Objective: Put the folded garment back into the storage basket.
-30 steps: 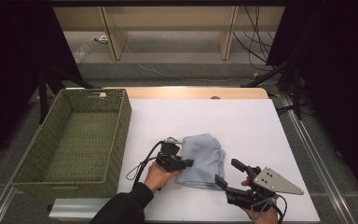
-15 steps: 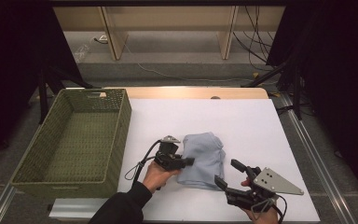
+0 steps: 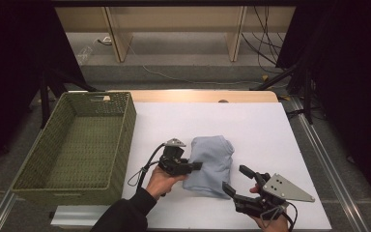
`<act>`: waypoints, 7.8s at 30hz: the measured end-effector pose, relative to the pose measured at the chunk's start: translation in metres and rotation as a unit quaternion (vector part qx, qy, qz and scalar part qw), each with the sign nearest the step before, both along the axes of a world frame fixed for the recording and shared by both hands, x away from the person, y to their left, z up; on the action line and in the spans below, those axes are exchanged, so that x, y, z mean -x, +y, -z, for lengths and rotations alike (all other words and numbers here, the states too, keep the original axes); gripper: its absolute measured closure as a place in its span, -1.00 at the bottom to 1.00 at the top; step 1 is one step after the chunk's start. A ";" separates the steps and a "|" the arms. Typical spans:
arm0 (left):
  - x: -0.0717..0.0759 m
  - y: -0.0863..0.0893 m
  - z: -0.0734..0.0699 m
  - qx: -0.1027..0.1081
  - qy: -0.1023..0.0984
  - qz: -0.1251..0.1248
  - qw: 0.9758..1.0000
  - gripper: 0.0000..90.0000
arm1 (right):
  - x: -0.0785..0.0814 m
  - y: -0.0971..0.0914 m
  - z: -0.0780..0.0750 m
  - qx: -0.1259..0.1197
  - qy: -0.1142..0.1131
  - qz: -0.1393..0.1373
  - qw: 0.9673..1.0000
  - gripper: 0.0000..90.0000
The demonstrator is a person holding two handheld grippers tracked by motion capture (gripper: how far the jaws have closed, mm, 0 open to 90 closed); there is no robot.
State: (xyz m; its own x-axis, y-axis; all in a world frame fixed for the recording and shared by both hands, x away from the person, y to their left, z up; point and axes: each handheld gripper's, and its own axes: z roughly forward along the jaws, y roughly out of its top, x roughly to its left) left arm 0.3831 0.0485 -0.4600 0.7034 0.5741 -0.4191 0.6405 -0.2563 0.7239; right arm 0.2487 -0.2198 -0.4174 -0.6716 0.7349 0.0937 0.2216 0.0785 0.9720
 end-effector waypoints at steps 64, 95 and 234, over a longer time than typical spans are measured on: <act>0.026 0.121 -0.114 0.070 -0.087 -0.041 0.993 0.64 | 0.001 0.001 0.000 0.000 0.004 -0.001 1.000 -0.44; 0.032 0.199 -0.143 0.101 -0.105 -0.104 0.984 0.64 | 0.001 0.001 0.001 -0.002 0.006 -0.002 1.000 -0.44; -0.015 0.326 -0.047 -0.010 0.078 -0.217 0.973 0.62 | 0.002 0.005 0.001 0.002 0.011 -0.012 1.000 -0.44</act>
State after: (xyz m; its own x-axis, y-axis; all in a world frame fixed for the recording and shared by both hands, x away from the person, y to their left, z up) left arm 0.3977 0.3748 -0.4130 0.3221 0.8113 -0.4880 0.7937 0.0496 0.6063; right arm 0.2472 -0.2146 -0.4184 -0.6869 0.7191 0.1053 0.2408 0.0885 0.9665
